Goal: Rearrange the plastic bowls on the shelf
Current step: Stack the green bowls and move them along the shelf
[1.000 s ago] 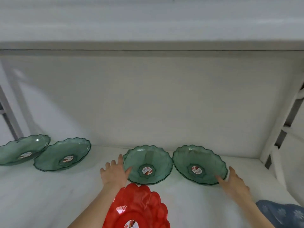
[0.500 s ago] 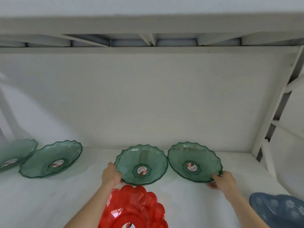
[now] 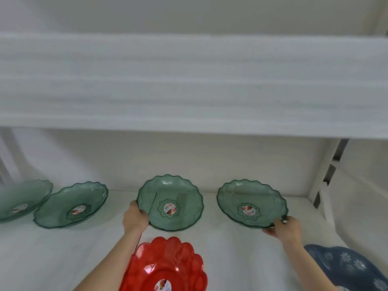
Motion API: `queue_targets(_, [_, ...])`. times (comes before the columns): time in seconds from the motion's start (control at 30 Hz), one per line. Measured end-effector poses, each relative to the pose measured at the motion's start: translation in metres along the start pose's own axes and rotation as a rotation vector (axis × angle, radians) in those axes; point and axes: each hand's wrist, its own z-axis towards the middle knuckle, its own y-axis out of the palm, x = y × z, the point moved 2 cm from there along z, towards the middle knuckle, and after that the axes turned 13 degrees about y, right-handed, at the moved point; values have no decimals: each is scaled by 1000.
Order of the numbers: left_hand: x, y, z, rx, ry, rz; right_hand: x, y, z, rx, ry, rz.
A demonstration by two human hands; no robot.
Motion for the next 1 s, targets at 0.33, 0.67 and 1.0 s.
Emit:
queue_targets(0.33, [24,-85,-25,25,-148,-97,-44,-19,-77,-118,-14,101])
queue_targets(0.67, [-7,-171,-82,110,-286,-262,-44,6,-176,-200,-41,91])
queue_targets(1.0, [-82,-300,-99,167,-348,-363,-13,95,-278,-166,-37,32])
